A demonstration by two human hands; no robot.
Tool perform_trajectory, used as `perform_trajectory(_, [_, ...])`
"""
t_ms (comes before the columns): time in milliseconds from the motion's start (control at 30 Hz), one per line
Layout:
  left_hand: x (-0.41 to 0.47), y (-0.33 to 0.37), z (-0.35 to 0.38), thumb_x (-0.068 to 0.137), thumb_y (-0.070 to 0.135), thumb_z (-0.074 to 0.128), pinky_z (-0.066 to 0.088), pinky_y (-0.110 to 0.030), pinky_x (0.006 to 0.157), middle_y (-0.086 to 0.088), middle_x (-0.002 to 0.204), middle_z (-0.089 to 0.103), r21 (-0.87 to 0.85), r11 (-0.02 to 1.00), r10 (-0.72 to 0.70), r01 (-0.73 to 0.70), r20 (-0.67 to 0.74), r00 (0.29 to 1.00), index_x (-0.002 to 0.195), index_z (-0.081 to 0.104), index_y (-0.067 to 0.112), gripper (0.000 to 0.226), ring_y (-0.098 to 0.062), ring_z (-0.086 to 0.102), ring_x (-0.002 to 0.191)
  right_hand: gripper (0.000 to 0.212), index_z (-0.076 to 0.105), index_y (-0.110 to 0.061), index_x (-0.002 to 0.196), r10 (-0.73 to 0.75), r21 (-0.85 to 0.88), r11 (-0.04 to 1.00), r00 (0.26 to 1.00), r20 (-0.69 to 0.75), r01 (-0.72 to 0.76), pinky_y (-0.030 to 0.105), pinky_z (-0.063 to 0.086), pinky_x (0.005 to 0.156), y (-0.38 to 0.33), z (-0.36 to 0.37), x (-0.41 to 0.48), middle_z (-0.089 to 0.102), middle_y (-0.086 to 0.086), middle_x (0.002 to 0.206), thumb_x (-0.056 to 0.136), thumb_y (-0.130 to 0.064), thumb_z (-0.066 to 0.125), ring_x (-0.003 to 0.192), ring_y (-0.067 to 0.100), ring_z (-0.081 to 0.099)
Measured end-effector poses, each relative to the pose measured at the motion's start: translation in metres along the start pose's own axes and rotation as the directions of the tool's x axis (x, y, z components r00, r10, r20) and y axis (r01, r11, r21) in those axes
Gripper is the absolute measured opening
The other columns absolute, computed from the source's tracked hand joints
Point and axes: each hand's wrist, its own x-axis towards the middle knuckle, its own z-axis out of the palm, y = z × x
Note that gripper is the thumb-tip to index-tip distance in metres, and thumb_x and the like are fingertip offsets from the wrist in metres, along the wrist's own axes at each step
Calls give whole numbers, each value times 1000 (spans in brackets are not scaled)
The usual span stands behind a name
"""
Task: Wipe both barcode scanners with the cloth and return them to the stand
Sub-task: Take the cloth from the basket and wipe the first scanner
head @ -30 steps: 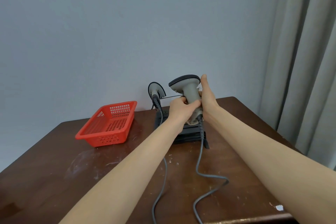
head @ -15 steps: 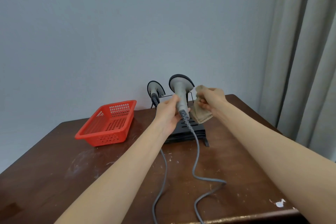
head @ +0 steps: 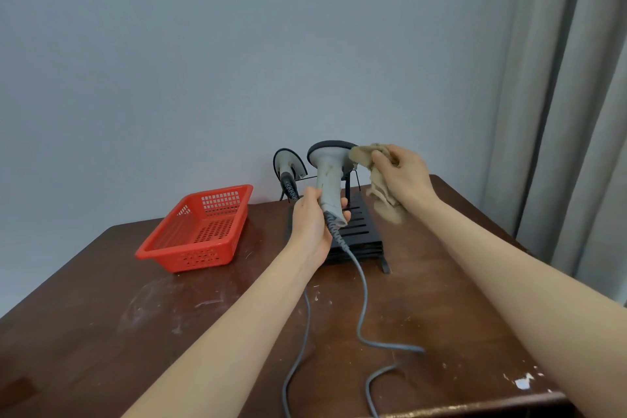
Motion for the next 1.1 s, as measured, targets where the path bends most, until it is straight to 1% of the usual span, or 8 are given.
perform_trajectory(67, [-1,-2,1,95,13,33,43,-25,42,-14,81,55,21,1000,8,-8,3,1000,100,49,4,19,-18,50,58,16,61,-28,81,-59,-59,997,998,-36,57,27,37,68,-1,3,0,56,-10,72,94,-31,52,78,15,53])
perform_trajectory(200, [-4,-5,0,95,13,32,36,-24,42,-12,71,53,74,997,33,-33,4,999,91,50,4,20,-17,45,51,21,69,-17,108,-185,-170,969,982,-24,178,28,42,79,-4,9,-5,62,1,98,93,-20,55,94,18,56])
perform_trajectory(300, [-6,-10,1,96,12,32,35,-25,46,-10,66,53,110,992,54,-55,10,998,87,51,6,23,-17,45,52,22,69,-16,110,-276,-228,939,959,-58,256,31,45,86,-9,13,-9,67,2,107,91,-17,57,101,20,58])
perform_trajectory(400, [-6,-15,2,98,13,32,38,-24,42,-9,64,56,125,990,63,-65,21,998,89,54,5,25,-16,47,53,22,70,-14,108,-248,-215,943,967,58,255,33,45,87,-6,23,-12,65,3,105,91,-15,58,101,22,57])
perform_trajectory(533, [-5,-17,-1,98,14,30,38,-25,44,-10,66,53,155,985,78,-80,24,997,87,53,4,27,-16,46,52,23,70,-11,110,-249,-132,955,960,127,265,23,41,84,0,25,-21,61,2,106,90,-13,61,99,16,56])
perform_trajectory(633, [-2,-19,-4,97,15,31,38,-28,48,-10,67,51,200,976,89,-90,12,996,86,53,6,26,-18,46,54,21,72,-13,106,-274,-85,952,941,200,295,29,46,83,5,25,-28,61,1,101,87,-14,64,92,15,58])
perform_trajectory(933, [-2,-23,-3,97,12,30,37,-28,50,-11,70,53,244,962,113,-119,39,993,90,53,6,25,-18,46,59,16,69,-20,99,-176,-146,973,984,16,177,34,49,87,-1,22,-10,68,-2,101,85,-16,61,98,17,61])
perform_trajectory(1100, [-2,-19,-3,98,15,29,38,-30,52,-9,66,50,314,934,168,-169,31,985,80,52,7,30,-19,45,55,16,73,-27,90,-230,-21,971,950,210,239,33,50,87,-8,26,-20,67,-8,96,85,-16,64,94,10,61])
